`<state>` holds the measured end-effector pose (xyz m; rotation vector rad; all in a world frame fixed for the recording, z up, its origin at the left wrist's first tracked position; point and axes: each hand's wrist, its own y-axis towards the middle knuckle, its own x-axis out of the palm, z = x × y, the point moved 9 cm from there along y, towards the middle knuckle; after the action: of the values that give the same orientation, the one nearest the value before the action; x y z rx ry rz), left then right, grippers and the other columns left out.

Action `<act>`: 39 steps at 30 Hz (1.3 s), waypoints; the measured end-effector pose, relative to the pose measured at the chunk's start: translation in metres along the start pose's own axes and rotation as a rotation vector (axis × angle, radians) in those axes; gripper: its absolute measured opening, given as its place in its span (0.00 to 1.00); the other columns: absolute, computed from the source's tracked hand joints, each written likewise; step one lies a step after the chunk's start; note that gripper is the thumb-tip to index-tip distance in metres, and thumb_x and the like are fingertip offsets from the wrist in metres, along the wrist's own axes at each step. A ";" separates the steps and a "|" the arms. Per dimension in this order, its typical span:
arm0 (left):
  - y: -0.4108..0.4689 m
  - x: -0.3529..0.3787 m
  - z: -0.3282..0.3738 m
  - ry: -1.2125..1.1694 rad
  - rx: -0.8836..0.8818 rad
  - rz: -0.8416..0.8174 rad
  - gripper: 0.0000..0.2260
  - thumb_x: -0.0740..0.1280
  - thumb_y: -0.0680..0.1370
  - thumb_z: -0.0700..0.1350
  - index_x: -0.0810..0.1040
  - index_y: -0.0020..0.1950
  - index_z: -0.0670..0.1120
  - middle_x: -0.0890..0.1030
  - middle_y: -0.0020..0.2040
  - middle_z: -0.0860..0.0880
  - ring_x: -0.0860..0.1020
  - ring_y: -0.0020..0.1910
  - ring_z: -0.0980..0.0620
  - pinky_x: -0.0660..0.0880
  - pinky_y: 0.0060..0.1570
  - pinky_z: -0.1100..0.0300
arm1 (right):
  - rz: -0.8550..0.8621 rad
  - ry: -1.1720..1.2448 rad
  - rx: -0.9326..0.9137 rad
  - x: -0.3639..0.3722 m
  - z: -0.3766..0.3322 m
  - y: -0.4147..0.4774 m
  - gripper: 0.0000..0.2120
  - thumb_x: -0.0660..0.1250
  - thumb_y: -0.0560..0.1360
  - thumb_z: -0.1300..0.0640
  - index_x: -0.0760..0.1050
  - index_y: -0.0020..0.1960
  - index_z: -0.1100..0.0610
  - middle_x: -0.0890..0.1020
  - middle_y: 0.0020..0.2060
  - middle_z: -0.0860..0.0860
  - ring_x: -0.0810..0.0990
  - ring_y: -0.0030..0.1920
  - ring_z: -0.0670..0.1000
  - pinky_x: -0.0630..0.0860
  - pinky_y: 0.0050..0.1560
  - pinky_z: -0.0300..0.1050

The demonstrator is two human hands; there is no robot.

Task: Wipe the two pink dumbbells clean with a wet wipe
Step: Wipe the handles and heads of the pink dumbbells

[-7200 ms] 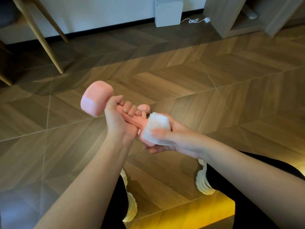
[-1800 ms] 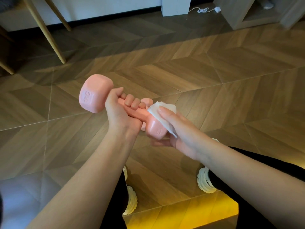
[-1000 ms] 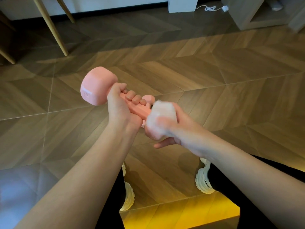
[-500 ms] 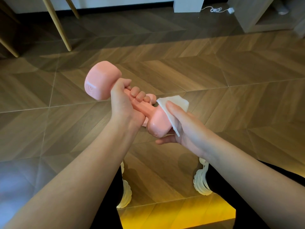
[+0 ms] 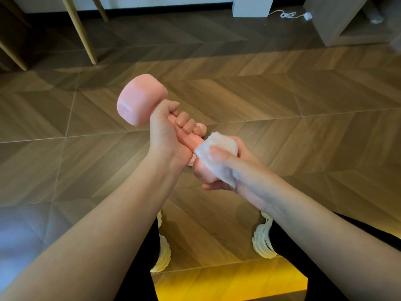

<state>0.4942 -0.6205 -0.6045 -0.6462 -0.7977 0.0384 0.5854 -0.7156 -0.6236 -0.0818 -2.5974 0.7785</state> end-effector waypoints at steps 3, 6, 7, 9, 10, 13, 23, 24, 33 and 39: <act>0.001 0.006 0.001 -0.002 -0.007 -0.057 0.14 0.58 0.76 0.41 0.60 0.32 0.48 0.58 0.24 0.53 0.57 0.22 0.53 0.63 0.23 0.63 | -0.022 0.108 0.034 0.000 -0.002 0.001 0.27 0.71 0.70 0.42 0.70 0.64 0.54 0.80 0.56 0.60 0.84 0.49 0.61 0.82 0.41 0.59; 0.000 0.011 0.002 0.014 -0.011 -0.120 0.14 0.57 0.76 0.41 0.60 0.31 0.49 0.58 0.23 0.53 0.57 0.21 0.53 0.63 0.23 0.63 | 0.027 0.166 0.091 -0.002 0.000 0.003 0.32 0.75 0.62 0.39 0.73 0.60 0.55 0.78 0.58 0.65 0.83 0.48 0.63 0.81 0.41 0.62; 0.000 0.012 0.002 0.020 -0.014 -0.138 0.14 0.57 0.76 0.41 0.60 0.31 0.49 0.58 0.23 0.53 0.57 0.21 0.54 0.63 0.23 0.62 | 0.043 0.179 0.097 -0.003 0.001 0.003 0.33 0.76 0.60 0.39 0.74 0.59 0.55 0.77 0.57 0.66 0.83 0.48 0.63 0.80 0.41 0.62; -0.001 0.014 0.001 0.022 -0.025 -0.160 0.14 0.57 0.76 0.41 0.61 0.31 0.49 0.58 0.23 0.53 0.57 0.21 0.54 0.63 0.23 0.62 | 0.020 0.183 0.073 -0.002 0.000 0.002 0.30 0.74 0.66 0.42 0.73 0.62 0.55 0.77 0.58 0.65 0.83 0.50 0.63 0.80 0.42 0.63; -0.001 0.014 0.001 0.018 -0.029 -0.157 0.14 0.58 0.76 0.41 0.61 0.31 0.49 0.59 0.23 0.53 0.58 0.21 0.54 0.63 0.24 0.63 | -0.011 0.157 0.045 0.000 -0.001 0.001 0.28 0.73 0.70 0.45 0.71 0.65 0.55 0.77 0.59 0.65 0.82 0.51 0.63 0.81 0.43 0.62; -0.001 0.009 0.002 0.019 -0.012 -0.087 0.14 0.61 0.77 0.43 0.64 0.32 0.48 0.62 0.24 0.53 0.62 0.22 0.54 0.65 0.26 0.64 | -0.027 -0.014 -0.057 0.002 -0.004 -0.002 0.26 0.75 0.69 0.51 0.69 0.63 0.51 0.78 0.62 0.59 0.83 0.54 0.56 0.83 0.45 0.58; -0.003 -0.001 0.006 0.075 0.045 0.032 0.14 0.63 0.78 0.42 0.62 0.35 0.48 0.58 0.25 0.52 0.58 0.21 0.54 0.62 0.23 0.64 | 0.157 -0.209 -0.150 -0.007 -0.011 -0.001 0.20 0.66 0.71 0.38 0.72 0.56 0.50 0.80 0.51 0.54 0.79 0.49 0.50 0.77 0.54 0.58; -0.003 0.000 0.008 0.079 0.052 0.021 0.15 0.63 0.78 0.42 0.62 0.34 0.48 0.58 0.25 0.52 0.58 0.21 0.54 0.62 0.23 0.64 | 0.118 -0.182 -0.112 -0.004 -0.009 0.001 0.20 0.65 0.73 0.40 0.71 0.59 0.50 0.80 0.56 0.57 0.80 0.53 0.53 0.76 0.58 0.60; -0.007 0.007 0.015 0.058 0.045 -0.056 0.15 0.59 0.78 0.42 0.61 0.32 0.49 0.58 0.23 0.53 0.58 0.20 0.54 0.63 0.22 0.65 | -0.185 -0.018 0.070 0.016 0.007 -0.005 0.34 0.73 0.70 0.50 0.65 0.72 0.57 0.77 0.64 0.64 0.81 0.58 0.64 0.82 0.53 0.56; -0.005 0.010 0.013 0.039 0.019 -0.084 0.16 0.58 0.78 0.42 0.60 0.30 0.49 0.57 0.23 0.53 0.58 0.20 0.54 0.63 0.22 0.65 | -0.098 0.069 0.081 0.012 0.005 -0.002 0.35 0.69 0.70 0.39 0.67 0.71 0.57 0.79 0.59 0.67 0.84 0.47 0.62 0.84 0.43 0.53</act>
<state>0.4912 -0.6154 -0.5887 -0.5930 -0.7848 -0.0427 0.5725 -0.7175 -0.6220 0.0410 -2.4819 0.8291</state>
